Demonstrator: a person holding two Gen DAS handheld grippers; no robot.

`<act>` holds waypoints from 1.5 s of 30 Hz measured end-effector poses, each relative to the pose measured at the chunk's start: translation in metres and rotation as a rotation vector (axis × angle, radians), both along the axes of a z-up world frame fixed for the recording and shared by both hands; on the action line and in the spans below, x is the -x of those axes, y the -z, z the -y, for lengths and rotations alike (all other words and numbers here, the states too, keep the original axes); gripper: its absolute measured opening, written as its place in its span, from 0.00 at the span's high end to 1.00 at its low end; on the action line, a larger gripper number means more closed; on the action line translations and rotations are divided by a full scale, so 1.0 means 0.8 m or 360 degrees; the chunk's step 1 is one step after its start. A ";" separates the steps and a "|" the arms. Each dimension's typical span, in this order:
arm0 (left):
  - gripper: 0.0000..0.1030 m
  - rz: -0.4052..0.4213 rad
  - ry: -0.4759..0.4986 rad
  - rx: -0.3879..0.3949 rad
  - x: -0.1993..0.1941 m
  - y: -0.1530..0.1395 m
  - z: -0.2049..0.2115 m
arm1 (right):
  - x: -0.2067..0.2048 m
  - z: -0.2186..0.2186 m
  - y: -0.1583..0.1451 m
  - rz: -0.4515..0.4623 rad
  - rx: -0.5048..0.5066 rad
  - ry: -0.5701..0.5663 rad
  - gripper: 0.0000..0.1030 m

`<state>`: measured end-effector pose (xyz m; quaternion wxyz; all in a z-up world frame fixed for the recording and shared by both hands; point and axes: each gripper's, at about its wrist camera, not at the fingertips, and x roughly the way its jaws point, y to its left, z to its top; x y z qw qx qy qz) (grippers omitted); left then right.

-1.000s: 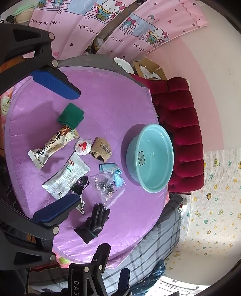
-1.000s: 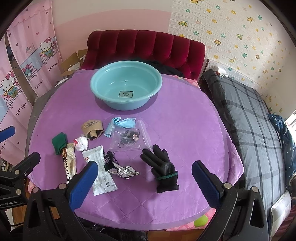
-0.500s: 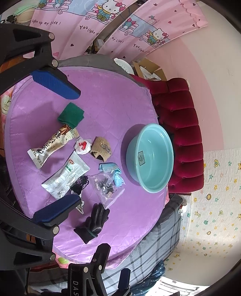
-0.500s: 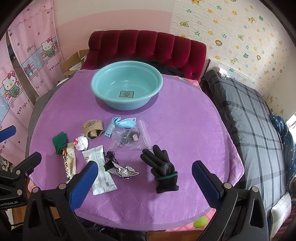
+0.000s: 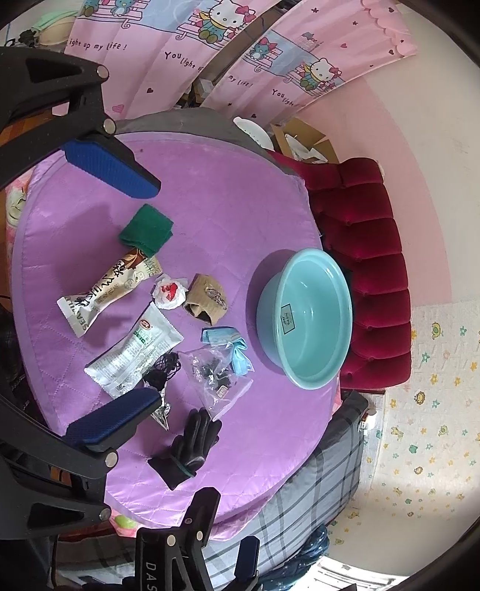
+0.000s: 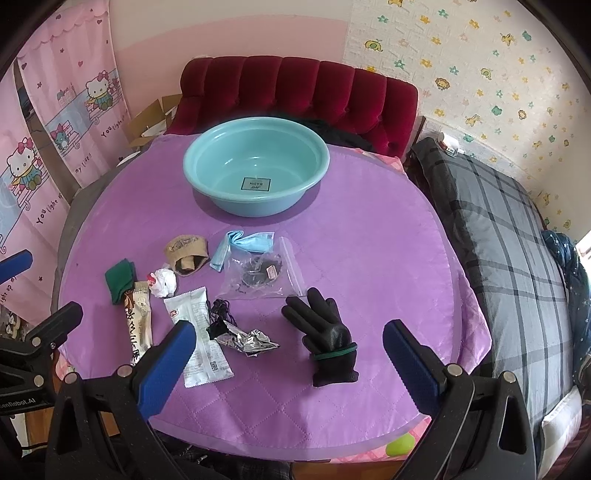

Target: Organize soft objects

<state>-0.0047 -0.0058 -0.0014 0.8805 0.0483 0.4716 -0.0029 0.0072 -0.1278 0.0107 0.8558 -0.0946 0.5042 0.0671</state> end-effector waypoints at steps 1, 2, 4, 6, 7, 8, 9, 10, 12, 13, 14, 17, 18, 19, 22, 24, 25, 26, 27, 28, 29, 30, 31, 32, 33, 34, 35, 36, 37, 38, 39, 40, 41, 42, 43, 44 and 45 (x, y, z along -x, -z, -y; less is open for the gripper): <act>0.00 -0.0004 -0.0003 0.0002 0.000 0.000 0.000 | 0.000 0.000 0.001 -0.0003 0.0000 -0.0002 0.00; 0.00 -0.0006 -0.0005 0.0003 -0.001 0.001 -0.001 | -0.001 0.001 0.001 -0.0004 -0.0001 -0.0003 0.00; 0.00 -0.0010 -0.0015 0.0007 -0.002 0.002 -0.002 | -0.002 0.001 0.002 -0.0005 -0.0002 -0.0006 0.00; 0.00 -0.0015 -0.0022 0.0009 -0.003 0.003 -0.002 | -0.003 0.002 0.003 -0.0008 -0.0006 -0.0005 0.00; 0.00 -0.0019 -0.0028 0.0009 -0.003 0.004 -0.002 | -0.004 0.003 0.004 -0.0013 -0.0009 -0.0006 0.00; 0.00 -0.0022 -0.0034 0.0011 -0.003 0.005 -0.003 | -0.004 0.003 0.005 -0.0016 -0.0009 -0.0007 0.00; 0.00 -0.0026 -0.0040 0.0017 -0.004 0.006 -0.003 | -0.005 0.004 0.007 -0.0021 -0.0012 -0.0008 0.00; 0.00 -0.0028 -0.0044 0.0022 -0.005 0.007 -0.004 | -0.006 0.005 0.008 -0.0023 -0.0014 -0.0007 0.00; 0.00 -0.0032 -0.0052 0.0032 -0.006 0.009 -0.005 | -0.007 0.006 0.011 -0.0031 -0.0019 -0.0005 0.00; 0.00 -0.0036 -0.0060 0.0037 -0.007 0.010 -0.006 | -0.008 0.007 0.012 -0.0033 -0.0021 -0.0006 0.00; 0.00 -0.0044 -0.0067 0.0046 -0.008 0.012 -0.007 | -0.009 0.008 0.014 -0.0036 -0.0021 -0.0005 0.00; 0.00 -0.0064 -0.0089 0.0056 -0.011 0.017 -0.010 | -0.013 0.009 0.017 -0.0044 -0.0033 -0.0010 0.00; 0.00 -0.0069 -0.0095 0.0056 -0.011 0.019 -0.010 | -0.014 0.010 0.018 -0.0043 -0.0036 -0.0010 0.00; 0.00 -0.0072 -0.0098 0.0057 -0.012 0.020 -0.011 | -0.015 0.011 0.020 -0.0044 -0.0038 -0.0012 0.00; 0.00 -0.0079 -0.0116 0.0054 -0.015 0.026 -0.015 | -0.020 0.013 0.025 -0.0046 -0.0040 -0.0017 0.00; 0.00 -0.0089 -0.0123 0.0049 -0.015 0.031 -0.018 | -0.024 0.015 0.030 -0.0053 -0.0046 -0.0023 0.00; 0.00 -0.0108 -0.0130 0.0048 -0.016 0.036 -0.020 | -0.026 0.017 0.033 -0.0061 -0.0050 -0.0023 0.00; 0.00 -0.0114 -0.0134 0.0052 -0.017 0.038 -0.021 | -0.028 0.018 0.036 -0.0069 -0.0052 -0.0023 0.00; 0.00 -0.0116 -0.0142 0.0061 -0.017 0.042 -0.023 | -0.032 0.020 0.040 -0.0086 -0.0055 -0.0021 0.00; 0.00 -0.0120 -0.0150 0.0068 -0.017 0.046 -0.025 | -0.034 0.022 0.043 -0.0094 -0.0059 -0.0019 0.00; 0.00 -0.0125 -0.0157 0.0069 -0.017 0.049 -0.027 | -0.038 0.025 0.047 -0.0102 -0.0060 -0.0011 0.00; 0.00 -0.0131 -0.0167 0.0064 -0.017 0.054 -0.028 | -0.041 0.029 0.051 -0.0109 -0.0061 -0.0006 0.00; 0.00 -0.0146 -0.0171 0.0057 -0.018 0.061 -0.029 | -0.043 0.032 0.055 -0.0118 -0.0061 -0.0001 0.00; 0.00 -0.0165 -0.0175 0.0052 -0.019 0.068 -0.030 | -0.047 0.036 0.059 -0.0130 -0.0064 0.0007 0.00; 0.00 -0.0173 -0.0181 0.0048 -0.019 0.074 -0.030 | -0.050 0.040 0.065 -0.0143 -0.0070 0.0015 0.00; 0.00 -0.0179 -0.0186 0.0050 -0.019 0.078 -0.032 | -0.054 0.046 0.071 -0.0158 -0.0077 0.0025 0.00; 0.00 -0.0184 -0.0193 0.0052 -0.019 0.083 -0.032 | -0.057 0.050 0.077 -0.0177 -0.0080 0.0034 0.00; 0.00 -0.0192 -0.0207 0.0060 -0.019 0.090 -0.035 | -0.062 0.055 0.085 -0.0204 -0.0084 0.0040 0.00; 0.00 -0.0200 -0.0212 0.0069 -0.019 0.095 -0.037 | -0.065 0.059 0.091 -0.0217 -0.0088 0.0045 0.00; 0.00 -0.0210 -0.0215 0.0077 -0.019 0.101 -0.039 | -0.069 0.063 0.096 -0.0223 -0.0084 0.0052 0.00; 0.00 -0.0231 -0.0219 0.0082 -0.020 0.108 -0.040 | -0.072 0.067 0.102 -0.0227 -0.0080 0.0053 0.00; 0.00 -0.0249 -0.0220 0.0092 -0.021 0.115 -0.042 | -0.076 0.070 0.109 -0.0237 -0.0077 0.0049 0.00; 0.00 -0.0253 -0.0223 0.0100 -0.021 0.120 -0.044 | -0.079 0.072 0.115 -0.0246 -0.0065 0.0047 0.00; 0.00 -0.0259 -0.0231 0.0103 -0.021 0.127 -0.046 | -0.082 0.073 0.120 -0.0250 -0.0059 0.0043 0.00; 0.00 -0.0264 -0.0235 0.0110 -0.022 0.131 -0.047 | -0.085 0.075 0.128 -0.0258 -0.0059 0.0036 0.00; 0.00 -0.0266 -0.0240 0.0121 -0.023 0.136 -0.048 | -0.089 0.076 0.137 -0.0277 -0.0063 0.0029 0.00; 0.00 -0.0270 -0.0248 0.0131 -0.024 0.142 -0.051 | -0.092 0.077 0.143 -0.0288 -0.0067 0.0025 0.00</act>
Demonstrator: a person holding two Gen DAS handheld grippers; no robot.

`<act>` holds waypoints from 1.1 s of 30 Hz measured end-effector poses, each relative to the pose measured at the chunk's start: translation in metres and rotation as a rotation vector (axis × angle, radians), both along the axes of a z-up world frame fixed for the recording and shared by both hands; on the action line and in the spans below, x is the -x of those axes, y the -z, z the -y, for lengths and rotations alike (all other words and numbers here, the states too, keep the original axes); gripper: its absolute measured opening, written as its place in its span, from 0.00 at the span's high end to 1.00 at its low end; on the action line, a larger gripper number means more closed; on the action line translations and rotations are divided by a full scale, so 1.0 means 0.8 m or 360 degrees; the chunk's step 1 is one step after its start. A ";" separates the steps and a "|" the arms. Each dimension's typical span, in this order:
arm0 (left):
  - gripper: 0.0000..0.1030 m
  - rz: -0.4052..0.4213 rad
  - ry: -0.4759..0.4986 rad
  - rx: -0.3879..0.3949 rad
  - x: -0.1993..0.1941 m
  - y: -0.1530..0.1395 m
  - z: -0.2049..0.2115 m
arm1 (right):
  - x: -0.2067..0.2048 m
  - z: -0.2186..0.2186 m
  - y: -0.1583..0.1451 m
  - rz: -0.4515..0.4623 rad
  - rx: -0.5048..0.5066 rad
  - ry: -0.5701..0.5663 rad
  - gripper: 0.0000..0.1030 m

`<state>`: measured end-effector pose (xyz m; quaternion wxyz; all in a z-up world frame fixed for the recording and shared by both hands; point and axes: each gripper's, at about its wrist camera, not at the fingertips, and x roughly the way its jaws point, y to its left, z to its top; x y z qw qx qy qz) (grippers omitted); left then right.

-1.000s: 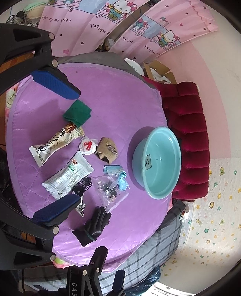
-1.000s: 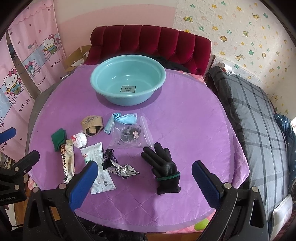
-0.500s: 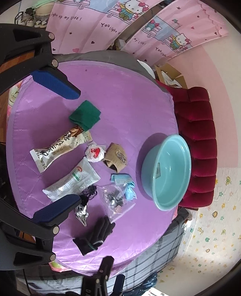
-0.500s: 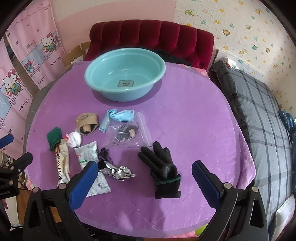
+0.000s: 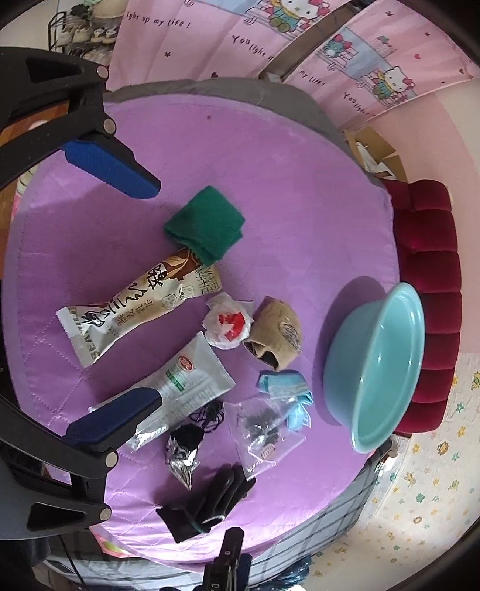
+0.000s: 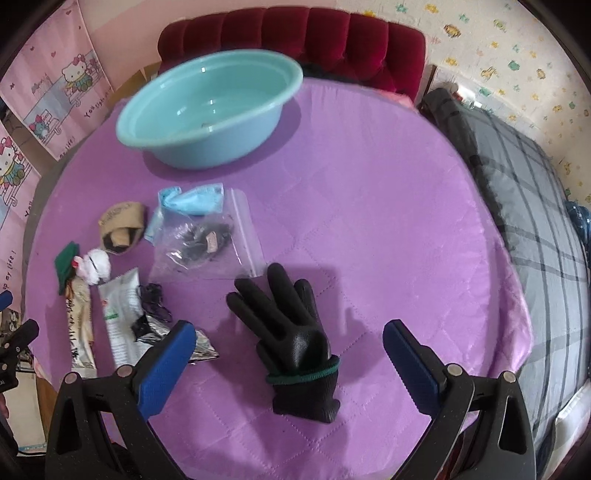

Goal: Organize soft objects
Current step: 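Grasp the snack bar wrapper with the left tool while the right tool grasps the black glove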

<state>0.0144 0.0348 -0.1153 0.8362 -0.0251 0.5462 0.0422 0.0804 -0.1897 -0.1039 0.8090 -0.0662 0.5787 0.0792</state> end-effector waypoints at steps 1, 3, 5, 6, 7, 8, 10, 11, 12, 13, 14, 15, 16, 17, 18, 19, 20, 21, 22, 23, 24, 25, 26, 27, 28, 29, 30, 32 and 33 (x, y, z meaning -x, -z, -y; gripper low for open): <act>0.00 -0.0016 -0.0016 0.0019 -0.002 0.010 -0.004 | -0.003 0.001 0.008 -0.0011 -0.0010 -0.0004 0.00; 0.00 -0.0037 -0.0041 0.0019 -0.005 0.025 -0.008 | -0.007 0.000 0.025 -0.0046 -0.0015 -0.0026 0.00; 0.00 -0.0053 -0.0060 0.0012 -0.007 0.038 -0.012 | -0.011 0.000 0.044 -0.0072 -0.0018 -0.0049 0.00; 0.00 -0.0061 -0.0073 0.0005 -0.008 0.045 -0.015 | -0.013 -0.001 0.052 -0.0085 -0.0014 -0.0058 0.00; 0.00 -0.0072 -0.0090 0.0009 -0.009 0.052 -0.018 | -0.015 -0.001 0.060 -0.0099 -0.0019 -0.0067 0.00; 0.00 -0.0074 -0.0101 0.0013 -0.010 0.058 -0.020 | -0.016 0.000 0.066 -0.0108 -0.0023 -0.0070 0.00; 0.00 -0.0087 -0.0127 0.0013 -0.012 0.070 -0.024 | -0.018 0.001 0.074 -0.0119 -0.0037 -0.0073 0.00; 0.00 -0.0092 -0.0132 0.0017 -0.013 0.073 -0.025 | -0.019 0.001 0.079 -0.0126 -0.0043 -0.0079 0.00; 0.00 -0.0097 -0.0134 0.0026 -0.014 0.078 -0.024 | -0.021 0.000 0.082 -0.0130 -0.0046 -0.0084 0.00; 0.00 -0.0100 -0.0133 0.0032 -0.014 0.081 -0.024 | -0.022 0.000 0.085 -0.0139 -0.0048 -0.0090 0.01; 0.00 -0.0110 -0.0132 0.0041 -0.015 0.083 -0.024 | -0.023 0.000 0.087 -0.0146 -0.0057 -0.0095 0.04; 0.00 -0.0114 -0.0120 0.0065 -0.016 0.086 -0.023 | -0.024 -0.001 0.089 -0.0154 -0.0076 -0.0103 0.12; 0.00 -0.0117 -0.0109 0.0071 -0.016 0.087 -0.021 | -0.024 -0.001 0.090 -0.0164 -0.0095 -0.0110 0.17; 0.00 -0.0125 -0.0098 0.0068 -0.017 0.090 -0.020 | -0.024 -0.002 0.092 -0.0175 -0.0109 -0.0120 0.23; 0.00 -0.0140 -0.0076 0.0078 -0.017 0.093 -0.018 | -0.023 -0.004 0.094 -0.0177 -0.0098 -0.0132 0.31; 0.01 -0.0147 -0.0063 0.0090 -0.016 0.095 -0.017 | -0.022 -0.004 0.094 -0.0169 -0.0088 -0.0139 0.39; 0.04 -0.0152 -0.0055 0.0099 -0.015 0.096 -0.014 | -0.020 -0.005 0.095 -0.0163 -0.0086 -0.0145 0.49; 0.14 -0.0156 -0.0043 0.0117 -0.014 0.096 -0.013 | -0.017 -0.004 0.094 -0.0165 -0.0104 -0.0151 0.58; 0.34 -0.0166 -0.0024 0.0131 -0.014 0.097 -0.011 | -0.014 -0.002 0.094 -0.0161 -0.0108 -0.0152 0.63; 0.46 -0.0177 -0.0010 0.0130 -0.012 0.097 -0.007 | -0.012 -0.001 0.094 -0.0157 -0.0105 -0.0153 0.70; 0.52 -0.0182 0.0008 0.0112 -0.010 0.097 -0.005 | -0.010 -0.001 0.094 -0.0153 -0.0105 -0.0156 0.74; 0.54 -0.0173 0.0022 0.0129 -0.008 0.097 -0.004 | -0.007 0.000 0.093 -0.0154 -0.0108 -0.0156 0.75; 0.56 -0.0172 0.0034 0.0147 -0.007 0.097 0.000 | -0.005 0.000 0.092 -0.0154 -0.0114 -0.0153 0.77; 0.60 -0.0174 0.0043 0.0158 -0.006 0.096 0.002 | -0.002 0.000 0.091 -0.0153 -0.0119 -0.0153 0.78; 0.65 -0.0167 0.0059 0.0150 -0.002 0.094 0.004 | 0.002 0.000 0.090 -0.0150 -0.0122 -0.0153 0.79; 0.67 -0.0164 0.0068 0.0145 0.000 0.092 0.005 | 0.005 0.001 0.090 -0.0149 -0.0123 -0.0152 0.79; 0.69 -0.0158 0.0086 0.0148 0.002 0.091 0.007 | 0.009 0.001 0.089 -0.0149 -0.0125 -0.0150 0.80; 0.72 -0.0160 0.0109 0.0149 0.006 0.087 0.012 | 0.016 0.000 0.083 -0.0141 -0.0127 -0.0145 0.81; 0.73 -0.0155 0.0119 0.0153 0.011 0.086 0.012 | 0.020 0.000 0.081 -0.0132 -0.0125 -0.0144 0.82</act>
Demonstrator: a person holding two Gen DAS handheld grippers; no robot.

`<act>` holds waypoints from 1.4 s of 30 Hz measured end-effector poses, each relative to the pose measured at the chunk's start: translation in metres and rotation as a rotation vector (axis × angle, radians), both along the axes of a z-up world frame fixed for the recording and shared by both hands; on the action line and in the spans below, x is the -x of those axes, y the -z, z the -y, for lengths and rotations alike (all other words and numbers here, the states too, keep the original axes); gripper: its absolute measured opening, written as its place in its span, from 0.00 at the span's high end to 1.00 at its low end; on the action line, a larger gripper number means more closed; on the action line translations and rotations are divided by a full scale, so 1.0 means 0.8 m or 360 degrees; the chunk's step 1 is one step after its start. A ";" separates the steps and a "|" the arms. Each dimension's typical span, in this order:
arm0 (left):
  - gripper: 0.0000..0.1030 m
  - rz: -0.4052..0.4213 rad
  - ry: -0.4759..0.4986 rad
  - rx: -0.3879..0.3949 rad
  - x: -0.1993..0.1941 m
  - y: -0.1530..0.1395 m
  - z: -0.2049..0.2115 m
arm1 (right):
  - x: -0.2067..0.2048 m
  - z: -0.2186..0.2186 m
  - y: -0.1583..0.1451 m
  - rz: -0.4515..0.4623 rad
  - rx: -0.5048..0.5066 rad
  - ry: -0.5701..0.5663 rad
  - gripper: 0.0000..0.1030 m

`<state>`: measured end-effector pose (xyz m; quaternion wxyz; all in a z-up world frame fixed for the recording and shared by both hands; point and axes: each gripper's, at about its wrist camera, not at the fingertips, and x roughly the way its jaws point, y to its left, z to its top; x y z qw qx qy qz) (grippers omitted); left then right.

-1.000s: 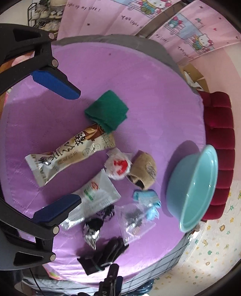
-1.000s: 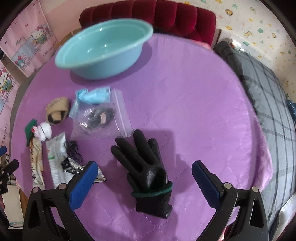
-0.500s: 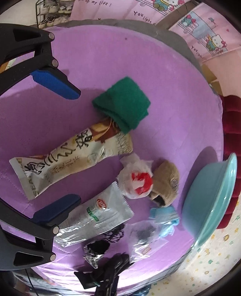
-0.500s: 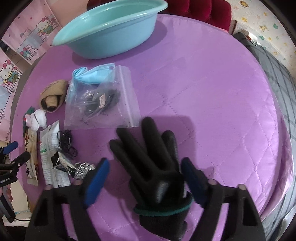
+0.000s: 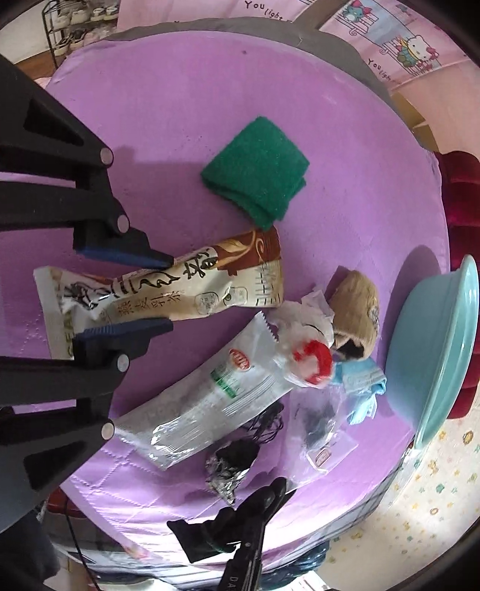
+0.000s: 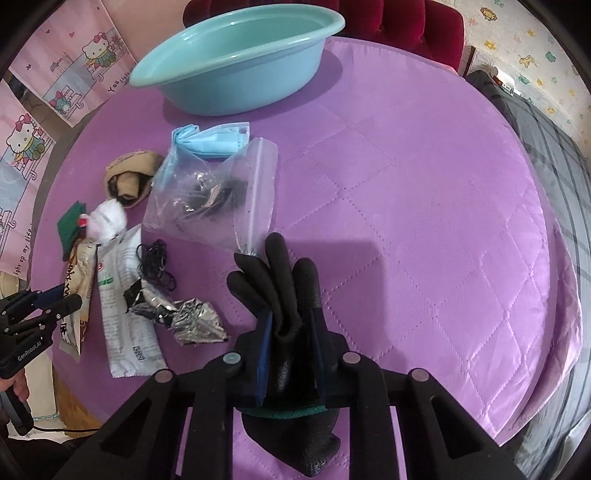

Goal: Organize soft objects
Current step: 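Grasp the snack bar wrapper with the left tool while the right tool grasps the black glove, then carry the wrapper and glove into the teal basin and open both tools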

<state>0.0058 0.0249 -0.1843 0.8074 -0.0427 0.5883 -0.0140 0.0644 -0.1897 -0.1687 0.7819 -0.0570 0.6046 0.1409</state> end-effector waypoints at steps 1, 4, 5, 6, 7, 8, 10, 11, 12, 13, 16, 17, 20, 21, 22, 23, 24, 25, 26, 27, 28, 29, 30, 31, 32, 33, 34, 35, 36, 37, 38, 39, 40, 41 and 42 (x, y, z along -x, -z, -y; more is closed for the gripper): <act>0.74 0.0010 0.0011 0.0004 0.004 -0.002 0.001 | 0.005 -0.002 -0.005 0.0006 0.0000 0.0001 0.82; 0.75 0.0035 0.0024 0.0007 0.016 -0.014 -0.001 | 0.014 -0.003 -0.011 0.0030 0.0003 0.0018 0.84; 0.75 0.0040 0.0025 0.0012 0.017 -0.024 -0.003 | 0.018 -0.002 -0.014 0.0036 -0.0004 0.0029 0.84; 0.75 0.0053 0.0029 0.0010 0.020 -0.028 -0.003 | 0.020 -0.001 -0.018 0.0039 -0.0007 0.0038 0.84; 0.75 0.0070 0.0037 -0.0002 0.023 -0.034 -0.004 | 0.019 -0.005 -0.024 0.0042 -0.0012 0.0045 0.84; 0.75 0.0076 0.0040 -0.0009 0.024 -0.037 -0.003 | 0.022 -0.004 -0.026 0.0042 -0.0016 0.0048 0.84; 0.75 0.0092 0.0050 -0.0006 0.028 -0.045 -0.004 | 0.028 -0.002 -0.035 0.0049 -0.0014 0.0057 0.84; 0.75 0.0099 0.0057 -0.0010 0.031 -0.046 -0.002 | 0.031 -0.002 -0.039 0.0053 -0.0013 0.0061 0.84; 0.75 0.0115 0.0071 -0.0015 0.034 -0.049 -0.001 | 0.035 -0.002 -0.041 0.0059 -0.0013 0.0070 0.84; 0.75 0.0123 0.0076 -0.0014 0.040 -0.049 0.002 | 0.031 -0.001 -0.046 0.0061 -0.0015 0.0076 0.84; 0.75 0.0142 0.0089 -0.0010 0.046 -0.055 -0.002 | 0.036 0.000 -0.052 0.0058 0.0006 0.0105 0.84; 0.75 0.0150 0.0094 -0.0011 0.048 -0.055 -0.005 | 0.039 0.001 -0.053 0.0057 0.0006 0.0112 0.84; 0.75 0.0188 0.0123 -0.0014 0.047 -0.062 -0.001 | 0.048 0.004 -0.064 0.0082 -0.0001 0.0129 0.84; 0.75 0.0199 0.0132 -0.0013 0.047 -0.064 0.000 | 0.050 0.003 -0.068 0.0093 -0.0003 0.0134 0.84; 0.75 0.0209 0.0139 -0.0008 0.047 -0.067 -0.001 | 0.050 0.001 -0.068 0.0099 -0.0003 0.0135 0.84; 0.75 0.0214 0.0144 -0.0004 0.049 -0.069 -0.002 | 0.050 -0.002 -0.070 0.0108 -0.0001 0.0137 0.84; 0.75 0.0220 0.0150 -0.0004 0.049 -0.071 -0.001 | 0.051 -0.003 -0.073 0.0118 0.0003 0.0142 0.84; 0.75 0.0228 0.0158 -0.0003 0.049 -0.073 -0.002 | 0.050 -0.005 -0.072 0.0122 0.0004 0.0145 0.84; 0.75 0.0233 0.0164 -0.0005 0.046 -0.074 -0.002 | 0.050 -0.006 -0.073 0.0128 0.0002 0.0150 0.84; 0.75 0.0240 0.0170 -0.0004 0.045 -0.076 -0.002 | 0.050 -0.007 -0.076 0.0134 0.0002 0.0152 0.84; 0.75 0.0251 0.0176 0.0001 0.044 -0.080 -0.004 | 0.050 -0.008 -0.079 0.0143 0.0006 0.0153 0.84; 0.75 0.0257 0.0179 0.0003 0.044 -0.082 -0.004 | 0.050 -0.010 -0.082 0.0149 0.0006 0.0152 0.84; 0.75 0.0264 0.0186 0.0003 0.041 -0.086 -0.005 | 0.050 -0.011 -0.086 0.0157 0.0003 0.0155 0.84; 0.75 0.0277 0.0195 0.0007 0.039 -0.091 -0.005 | 0.049 -0.011 -0.088 0.0166 0.0002 0.0158 0.84; 0.75 0.0283 0.0203 0.0010 0.036 -0.093 -0.005 | 0.048 -0.012 -0.092 0.0177 -0.0001 0.0162 0.84; 0.75 0.0292 0.0212 0.0015 0.034 -0.097 -0.005 | 0.046 -0.013 -0.097 0.0187 -0.0005 0.0164 0.84; 0.75 0.0297 0.0219 0.0021 0.030 -0.098 -0.004 | 0.045 -0.015 -0.101 0.0201 -0.0004 0.0164 0.84; 0.75 0.0303 0.0227 0.0029 0.027 -0.099 -0.003 | 0.042 -0.018 -0.104 0.0211 0.0000 0.0163 0.84; 0.76 0.0312 0.0238 0.0030 0.023 -0.103 -0.003 | 0.040 -0.021 -0.107 0.0219 0.0001 0.0161 0.84; 0.76 0.0321 0.0245 0.0030 0.020 -0.106 -0.002 | 0.037 -0.023 -0.111 0.0226 -0.0003 0.0164 0.84; 0.76 0.0328 0.0250 0.0032 0.018 -0.108 -0.001 | 0.033 -0.024 -0.116 0.0237 -0.0011 0.0168 0.84; 0.76 0.0335 0.0256 0.0035 0.014 -0.112 -0.001 | 0.030 -0.025 -0.120 0.0247 -0.0016 0.0169 0.84; 0.76 0.0345 0.0267 0.0039 0.009 -0.117 0.000 | 0.026 -0.027 -0.125 0.0262 -0.0021 0.0171 0.84; 0.76 0.0354 0.0275 0.0041 0.006 -0.120 0.000 | 0.021 -0.028 -0.131 0.0278 -0.0022 0.0172 0.84; 0.76 0.0363 0.0285 0.0037 0.002 -0.123 0.002 | 0.017 -0.029 -0.134 0.0287 -0.0022 0.0174 0.84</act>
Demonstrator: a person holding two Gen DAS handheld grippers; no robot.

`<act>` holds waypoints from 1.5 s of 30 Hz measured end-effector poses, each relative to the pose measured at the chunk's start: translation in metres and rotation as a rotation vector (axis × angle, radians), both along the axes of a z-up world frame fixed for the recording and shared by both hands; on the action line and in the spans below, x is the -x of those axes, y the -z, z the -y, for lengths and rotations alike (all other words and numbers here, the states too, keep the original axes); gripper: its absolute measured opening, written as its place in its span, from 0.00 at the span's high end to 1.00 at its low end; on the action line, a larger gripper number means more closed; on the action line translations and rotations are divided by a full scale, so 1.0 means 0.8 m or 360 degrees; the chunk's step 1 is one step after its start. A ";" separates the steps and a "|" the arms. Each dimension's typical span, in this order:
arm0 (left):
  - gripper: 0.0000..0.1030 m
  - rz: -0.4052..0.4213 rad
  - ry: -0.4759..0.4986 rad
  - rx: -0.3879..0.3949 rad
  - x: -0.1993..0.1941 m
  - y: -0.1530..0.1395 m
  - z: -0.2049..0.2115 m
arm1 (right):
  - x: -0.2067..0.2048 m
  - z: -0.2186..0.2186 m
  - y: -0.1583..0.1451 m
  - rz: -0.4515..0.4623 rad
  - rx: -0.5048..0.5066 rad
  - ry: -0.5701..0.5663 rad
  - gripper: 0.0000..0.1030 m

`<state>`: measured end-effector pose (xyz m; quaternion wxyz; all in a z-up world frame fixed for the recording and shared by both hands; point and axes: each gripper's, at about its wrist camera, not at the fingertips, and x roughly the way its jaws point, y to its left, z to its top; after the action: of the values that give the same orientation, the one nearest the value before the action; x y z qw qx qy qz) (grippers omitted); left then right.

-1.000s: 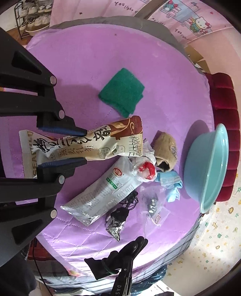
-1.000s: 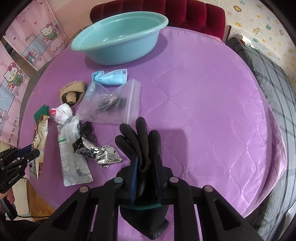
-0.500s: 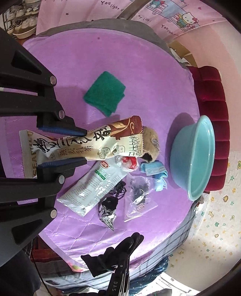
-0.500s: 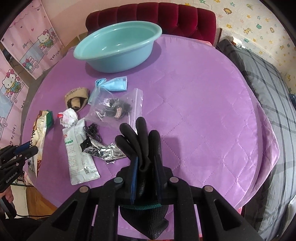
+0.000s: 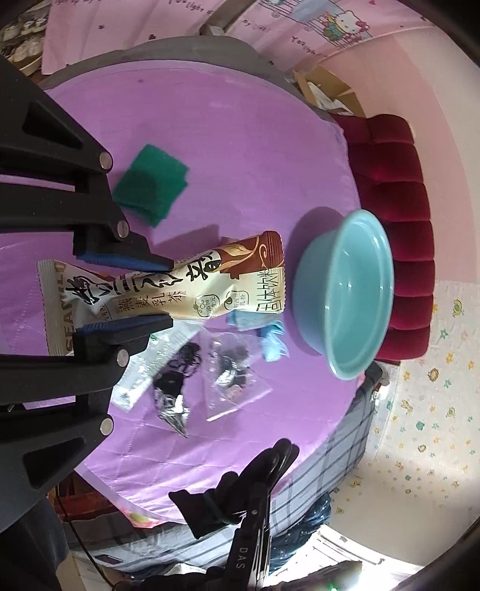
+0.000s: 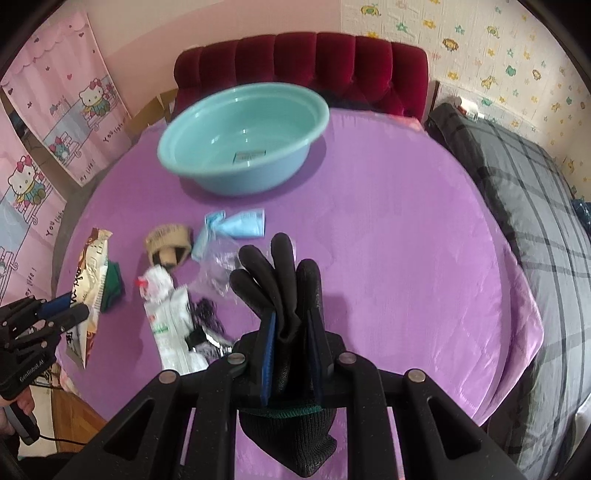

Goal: Organize soft objects
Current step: 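Carry the wrapper and glove into the teal basin and open both tools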

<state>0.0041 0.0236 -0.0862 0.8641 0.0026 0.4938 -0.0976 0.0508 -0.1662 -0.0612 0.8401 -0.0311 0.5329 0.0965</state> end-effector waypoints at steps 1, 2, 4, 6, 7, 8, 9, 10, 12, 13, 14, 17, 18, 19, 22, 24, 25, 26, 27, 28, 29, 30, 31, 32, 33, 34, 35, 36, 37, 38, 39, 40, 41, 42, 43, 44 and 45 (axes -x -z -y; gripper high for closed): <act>0.76 0.0012 0.0012 0.0001 -0.005 -0.004 0.001 | -0.004 -0.001 -0.004 0.0007 -0.0004 0.0001 0.84; 0.76 0.0018 0.0018 0.0005 -0.009 -0.007 0.002 | -0.007 -0.003 -0.006 0.0010 -0.0006 0.0001 0.84; 0.76 0.0033 0.0026 0.0021 -0.019 -0.014 0.003 | -0.017 -0.006 -0.015 0.0026 -0.0007 -0.0002 0.84; 0.76 0.0048 0.0036 0.0036 -0.030 -0.021 0.004 | -0.027 -0.009 -0.021 0.0037 -0.0010 -0.0001 0.84; 0.76 0.0056 0.0041 0.0037 -0.033 -0.023 0.005 | -0.032 -0.010 -0.024 0.0041 -0.0015 0.0001 0.84; 0.76 0.0066 0.0048 0.0032 -0.037 -0.026 0.006 | -0.037 -0.011 -0.026 0.0044 -0.0021 0.0001 0.84; 0.76 0.0072 0.0054 0.0029 -0.043 -0.028 0.006 | -0.040 -0.011 -0.027 0.0045 -0.0024 0.0000 0.84; 0.76 0.0077 0.0062 0.0029 -0.049 -0.031 0.007 | -0.046 -0.012 -0.029 0.0046 -0.0027 -0.0001 0.84; 0.76 0.0086 0.0073 0.0038 -0.058 -0.035 0.009 | -0.056 -0.013 -0.032 0.0052 -0.0029 -0.0003 0.84; 0.76 0.0093 0.0080 0.0042 -0.065 -0.038 0.009 | -0.060 -0.014 -0.033 0.0054 -0.0032 -0.0004 0.84; 0.76 0.0098 0.0085 0.0044 -0.069 -0.039 0.010 | -0.066 -0.015 -0.035 0.0057 -0.0036 -0.0005 0.84; 0.76 0.0109 0.0104 0.0061 -0.089 -0.045 0.013 | -0.085 -0.019 -0.041 0.0067 -0.0046 -0.0006 0.84; 0.76 0.0108 0.0109 0.0064 -0.093 -0.045 0.013 | -0.093 -0.021 -0.043 0.0069 -0.0054 -0.0007 0.84; 0.76 0.0111 0.0116 0.0065 -0.100 -0.047 0.014 | -0.098 -0.023 -0.044 0.0073 -0.0053 -0.0007 0.84; 0.76 0.0117 0.0135 0.0065 -0.118 -0.050 0.016 | -0.117 -0.030 -0.049 0.0092 -0.0054 -0.0016 0.84; 0.76 0.0117 0.0144 0.0060 -0.128 -0.049 0.017 | -0.131 -0.036 -0.051 0.0099 -0.0054 -0.0025 0.84; 0.76 0.0113 0.0151 0.0059 -0.137 -0.049 0.018 | -0.138 -0.039 -0.051 0.0098 -0.0057 -0.0027 0.84; 0.76 0.0111 0.0154 0.0060 -0.143 -0.048 0.018 | -0.144 -0.041 -0.050 0.0097 -0.0062 -0.0028 0.84; 0.76 0.0108 0.0160 0.0062 -0.150 -0.048 0.019 | -0.150 -0.043 -0.050 0.0096 -0.0067 -0.0029 0.84; 0.76 0.0106 0.0164 0.0061 -0.155 -0.048 0.020 | -0.155 -0.045 -0.049 0.0095 -0.0070 -0.0029 0.84; 0.76 0.0106 0.0167 0.0058 -0.159 -0.048 0.020 | -0.161 -0.046 -0.048 0.0092 -0.0075 -0.0027 0.84; 0.76 0.0106 0.0171 0.0054 -0.165 -0.048 0.021 | -0.168 -0.047 -0.048 0.0088 -0.0087 -0.0025 0.84; 0.76 0.0105 0.0174 0.0051 -0.172 -0.048 0.022 | -0.175 -0.048 -0.046 0.0081 -0.0101 -0.0021 0.84; 0.76 0.0107 0.0176 0.0053 -0.178 -0.049 0.023 | -0.183 -0.050 -0.046 0.0078 -0.0109 -0.0017 0.84; 0.76 0.0110 0.0178 0.0055 -0.181 -0.049 0.022 | -0.188 -0.052 -0.045 0.0077 -0.0111 -0.0016 0.84; 0.76 0.0115 0.0183 0.0055 -0.187 -0.049 0.023 | -0.197 -0.055 -0.045 0.0078 -0.0117 -0.0015 0.84; 0.76 0.0118 0.0186 0.0053 -0.191 -0.049 0.024 | -0.202 -0.057 -0.044 0.0077 -0.0120 -0.0017 0.84; 0.76 0.0119 0.0188 0.0052 -0.196 -0.049 0.023 | -0.208 -0.059 -0.044 0.0075 -0.0123 -0.0018 0.84; 0.76 0.0119 0.0190 0.0054 -0.204 -0.050 0.024 | -0.215 -0.062 -0.043 0.0074 -0.0125 -0.0019 0.84; 0.76 0.0118 0.0191 0.0058 -0.209 -0.050 0.024 | -0.222 -0.065 -0.041 0.0072 -0.0131 -0.0020 0.84; 0.76 0.0115 0.0192 0.0064 -0.216 -0.049 0.024 | -0.227 -0.066 -0.040 0.0068 -0.0138 -0.0020 0.84; 0.76 0.0111 0.0194 0.0069 -0.223 -0.048 0.024 | -0.234 -0.068 -0.038 0.0065 -0.0149 -0.0015 0.84; 0.76 0.0108 0.0197 0.0077 -0.231 -0.047 0.024 | -0.243 -0.070 -0.036 0.0061 -0.0160 -0.0010 0.84; 0.76 0.0106 0.0197 0.0083 -0.235 -0.047 0.023 | -0.251 -0.071 -0.034 0.0060 -0.0171 -0.0005 0.84; 0.76 0.0104 0.0199 0.0085 -0.244 -0.045 0.023 | -0.255 -0.073 -0.033 0.0062 -0.0176 -0.0001 0.84; 0.76 0.0107 0.0201 0.0083 -0.249 -0.043 0.024 | -0.262 -0.074 -0.032 0.0064 -0.0180 0.0005 0.84; 0.76 0.0110 0.0201 0.0079 -0.256 -0.042 0.024 | -0.272 -0.076 -0.030 0.0069 -0.0183 0.0014 0.84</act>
<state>0.2089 0.0046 -0.0524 0.8725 0.0158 0.4600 -0.1641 0.2682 -0.1052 -0.0374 0.8522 0.0176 0.5083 0.1225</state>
